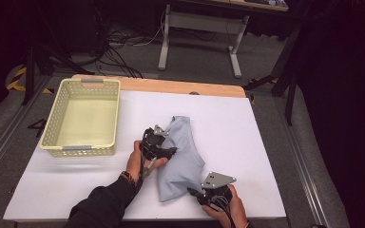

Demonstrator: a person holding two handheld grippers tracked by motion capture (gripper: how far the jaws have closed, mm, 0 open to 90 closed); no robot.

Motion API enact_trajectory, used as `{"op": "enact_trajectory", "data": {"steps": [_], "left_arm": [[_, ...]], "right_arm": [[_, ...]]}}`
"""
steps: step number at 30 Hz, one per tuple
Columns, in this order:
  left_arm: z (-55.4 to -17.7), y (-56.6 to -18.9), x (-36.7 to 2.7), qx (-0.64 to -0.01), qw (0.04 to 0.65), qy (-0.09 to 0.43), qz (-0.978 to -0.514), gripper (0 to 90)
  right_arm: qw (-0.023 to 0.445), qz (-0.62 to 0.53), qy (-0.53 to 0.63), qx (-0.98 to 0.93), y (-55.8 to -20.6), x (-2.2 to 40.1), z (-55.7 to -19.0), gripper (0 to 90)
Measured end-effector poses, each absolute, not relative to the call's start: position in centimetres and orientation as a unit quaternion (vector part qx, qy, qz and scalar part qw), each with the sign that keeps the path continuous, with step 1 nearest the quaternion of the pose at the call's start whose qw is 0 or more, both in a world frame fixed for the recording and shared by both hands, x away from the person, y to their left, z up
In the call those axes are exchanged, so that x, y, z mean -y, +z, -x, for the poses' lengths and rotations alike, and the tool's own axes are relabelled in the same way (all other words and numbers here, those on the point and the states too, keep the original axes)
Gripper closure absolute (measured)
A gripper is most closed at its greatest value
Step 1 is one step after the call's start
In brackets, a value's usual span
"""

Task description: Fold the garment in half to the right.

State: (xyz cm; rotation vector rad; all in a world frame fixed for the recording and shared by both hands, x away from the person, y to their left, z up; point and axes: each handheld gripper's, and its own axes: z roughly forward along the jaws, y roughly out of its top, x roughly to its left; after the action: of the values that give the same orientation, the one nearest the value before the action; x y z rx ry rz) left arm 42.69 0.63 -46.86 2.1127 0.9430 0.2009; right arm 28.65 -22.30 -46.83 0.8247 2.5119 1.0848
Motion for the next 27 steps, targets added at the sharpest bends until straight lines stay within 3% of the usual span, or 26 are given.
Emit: {"op": "enact_trajectory", "data": {"steps": [6, 9, 27], "left_arm": [[-42.7, -46.9, -0.6, -0.359, 0.410, 0.066, -0.836, 66.8], [-42.4, -46.8, -0.6, -0.351, 0.411, 0.077, -0.838, 70.5], [-41.3, -45.1, -0.5, -0.313, 0.432, 0.131, -0.836, 72.7]], "right_arm": [[0.142, -0.286, 0.378, -0.869, -46.9, 22.3, -28.7, 72.3], [0.139, -0.287, 0.380, -0.868, -46.9, 22.4, -28.7, 72.6], [0.142, -0.287, 0.397, -0.860, -46.4, 23.0, -28.5, 73.9]]}}
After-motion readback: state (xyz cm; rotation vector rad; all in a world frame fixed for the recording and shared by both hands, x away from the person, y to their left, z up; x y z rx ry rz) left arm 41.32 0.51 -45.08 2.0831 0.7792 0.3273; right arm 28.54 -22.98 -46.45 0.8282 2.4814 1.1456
